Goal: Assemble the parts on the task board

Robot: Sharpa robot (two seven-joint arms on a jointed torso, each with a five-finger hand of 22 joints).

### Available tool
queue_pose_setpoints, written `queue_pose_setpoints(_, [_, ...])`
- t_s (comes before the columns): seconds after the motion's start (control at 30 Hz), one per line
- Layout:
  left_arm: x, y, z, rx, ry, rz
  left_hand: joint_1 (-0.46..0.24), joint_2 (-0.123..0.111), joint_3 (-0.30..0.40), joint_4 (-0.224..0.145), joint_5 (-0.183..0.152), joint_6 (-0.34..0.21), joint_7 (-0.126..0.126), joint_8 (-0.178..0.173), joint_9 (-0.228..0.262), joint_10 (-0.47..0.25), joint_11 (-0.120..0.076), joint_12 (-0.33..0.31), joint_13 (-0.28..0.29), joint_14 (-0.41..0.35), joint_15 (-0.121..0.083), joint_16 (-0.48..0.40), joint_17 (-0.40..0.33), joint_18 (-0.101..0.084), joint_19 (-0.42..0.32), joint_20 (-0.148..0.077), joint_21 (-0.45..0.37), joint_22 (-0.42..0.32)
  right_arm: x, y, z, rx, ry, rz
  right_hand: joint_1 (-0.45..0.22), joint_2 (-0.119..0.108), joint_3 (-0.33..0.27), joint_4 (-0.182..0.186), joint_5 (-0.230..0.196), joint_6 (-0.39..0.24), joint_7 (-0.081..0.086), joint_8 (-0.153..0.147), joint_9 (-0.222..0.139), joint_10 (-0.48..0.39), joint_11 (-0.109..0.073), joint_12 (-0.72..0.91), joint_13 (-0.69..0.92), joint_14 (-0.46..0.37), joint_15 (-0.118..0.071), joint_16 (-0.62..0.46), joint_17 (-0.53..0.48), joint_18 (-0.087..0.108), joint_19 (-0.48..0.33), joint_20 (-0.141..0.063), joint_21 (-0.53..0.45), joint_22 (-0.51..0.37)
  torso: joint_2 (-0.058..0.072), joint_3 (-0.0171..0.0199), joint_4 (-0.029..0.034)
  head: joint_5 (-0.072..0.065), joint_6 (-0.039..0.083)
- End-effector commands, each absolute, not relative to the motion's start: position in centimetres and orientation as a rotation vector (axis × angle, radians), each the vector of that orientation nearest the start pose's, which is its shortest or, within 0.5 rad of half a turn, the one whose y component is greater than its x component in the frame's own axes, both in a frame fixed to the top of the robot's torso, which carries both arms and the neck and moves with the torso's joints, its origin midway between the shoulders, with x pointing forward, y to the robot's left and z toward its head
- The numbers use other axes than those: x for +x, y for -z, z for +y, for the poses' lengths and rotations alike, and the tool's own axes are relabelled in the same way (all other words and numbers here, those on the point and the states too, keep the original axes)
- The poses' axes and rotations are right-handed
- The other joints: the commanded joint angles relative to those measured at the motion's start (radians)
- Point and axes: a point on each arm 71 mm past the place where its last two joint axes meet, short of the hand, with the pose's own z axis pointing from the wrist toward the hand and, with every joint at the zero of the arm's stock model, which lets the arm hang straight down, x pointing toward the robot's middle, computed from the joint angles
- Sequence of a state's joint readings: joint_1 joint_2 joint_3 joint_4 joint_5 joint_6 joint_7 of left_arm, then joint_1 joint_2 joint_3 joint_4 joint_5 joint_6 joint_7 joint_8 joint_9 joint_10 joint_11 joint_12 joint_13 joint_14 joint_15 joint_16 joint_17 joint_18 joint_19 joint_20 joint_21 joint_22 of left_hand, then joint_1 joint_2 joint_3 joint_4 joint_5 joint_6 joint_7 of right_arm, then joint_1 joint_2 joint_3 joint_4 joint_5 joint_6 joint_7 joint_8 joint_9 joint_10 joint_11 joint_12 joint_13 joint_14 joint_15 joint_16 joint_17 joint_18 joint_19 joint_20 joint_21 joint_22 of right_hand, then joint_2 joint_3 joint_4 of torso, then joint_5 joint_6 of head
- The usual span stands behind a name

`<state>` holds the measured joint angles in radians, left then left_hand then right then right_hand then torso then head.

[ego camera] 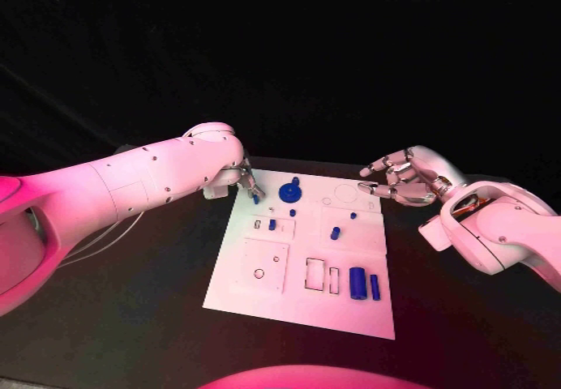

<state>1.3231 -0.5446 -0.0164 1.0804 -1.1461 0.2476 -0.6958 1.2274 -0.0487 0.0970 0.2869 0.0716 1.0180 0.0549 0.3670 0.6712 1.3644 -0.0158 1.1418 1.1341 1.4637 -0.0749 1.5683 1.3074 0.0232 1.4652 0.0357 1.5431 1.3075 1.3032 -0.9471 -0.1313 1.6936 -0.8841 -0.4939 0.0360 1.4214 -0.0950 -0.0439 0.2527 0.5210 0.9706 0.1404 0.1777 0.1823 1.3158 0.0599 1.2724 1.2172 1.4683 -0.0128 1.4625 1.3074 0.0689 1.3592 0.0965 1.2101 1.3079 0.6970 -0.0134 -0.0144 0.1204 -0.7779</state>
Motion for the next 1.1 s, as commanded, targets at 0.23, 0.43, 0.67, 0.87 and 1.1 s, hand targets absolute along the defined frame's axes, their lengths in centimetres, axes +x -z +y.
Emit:
queue_pose_setpoints(0.23, [56.95,18.28,20.44,-0.262,0.072,2.286,0.096,0.028,0.073,-0.02,0.006,0.0,-0.003,-0.018,-0.013,-0.011,-0.004,-0.008,-0.006,0.107,0.001,0.002,0.263,-0.008,0.062,0.004,-0.002,0.204,45.98,15.2,-20.75,0.302,-1.001,1.605,-0.008,0.0,0.002,0.006,0.004,-0.002,-0.003,0.003,0.001,-0.001,-0.007,-0.005,0.0,0.055,-0.006,-0.006,0.07,0.017,0.002,-0.006,-0.006,0.014,0.0,0.0,-0.0001,0.0,-0.003])
queue_pose_setpoints(0.43, [56.83,18.4,20.44,-0.277,0.098,2.308,0.18,0.046,0.198,-0.052,0.003,-0.002,-0.003,-0.024,-0.02,-0.014,-0.005,-0.015,-0.012,0.107,-0.001,0.002,0.263,-0.008,0.062,0.002,-0.003,0.204,45.98,15.19,-20.76,0.301,-1.001,1.604,-0.008,0.0,0.002,0.006,0.004,-0.002,-0.003,0.003,0.001,-0.001,-0.007,-0.005,0.0,0.055,-0.006,-0.006,0.07,0.017,0.002,-0.006,-0.006,0.014,0.0,-0.0001,-0.0001,0.0,-0.005])
queue_pose_setpoints(0.67, [56.8,18.42,20.58,-0.295,0.108,2.31,0.17,0.023,0.274,-0.049,-0.004,0.001,-0.003,-0.018,-0.016,-0.01,-0.005,-0.015,-0.013,0.107,0.002,0.002,0.263,-0.008,0.063,0.002,-0.003,0.205,45.98,15.18,-20.77,0.301,-1.001,1.603,-0.008,0.0,0.002,0.006,0.004,-0.002,-0.003,0.003,0.001,-0.001,-0.007,-0.005,0.0,0.055,-0.006,-0.006,0.07,0.017,0.002,-0.006,-0.006,0.014,0.0,-0.0004,0.0006,0.0,-0.004])
queue_pose_setpoints(0.87, [56.8,18.35,20.68,-0.31,0.124,2.297,0.17,0.009,0.359,-0.069,-0.012,0.0,-0.002,-0.008,-0.006,-0.006,-0.003,-0.014,-0.013,0.107,0.003,0.002,0.263,-0.009,0.064,0.003,-0.002,0.208,45.98,15.17,-20.79,0.302,-1.001,1.601,-0.008,0.0,0.003,0.006,0.004,-0.002,-0.003,0.004,0.001,0.001,-0.007,-0.003,0.002,0.055,-0.006,-0.007,0.069,0.017,0.002,-0.006,-0.006,0.014,0.0,0.0,-0.0001,0.002,-0.005])
queue_pose_setpoints(1.1, [56.28,18.22,20.78,-0.37,0.202,2.292,0.156,-0.031,0.451,-0.097,-0.016,-0.006,-0.002,0.011,0.017,0.0,-0.004,-0.012,-0.012,0.107,0.002,0.002,0.263,-0.01,0.068,0.002,0.001,0.214,45.98,15.16,-20.86,0.302,-1.0,1.599,-0.008,0.0,0.003,0.006,0.004,-0.002,-0.003,0.004,0.001,0.001,-0.007,-0.003,0.002,0.055,-0.006,-0.007,0.069,0.017,0.002,-0.006,-0.006,0.014,-0.001,-0.0004,0.0017,0.001,-0.006])
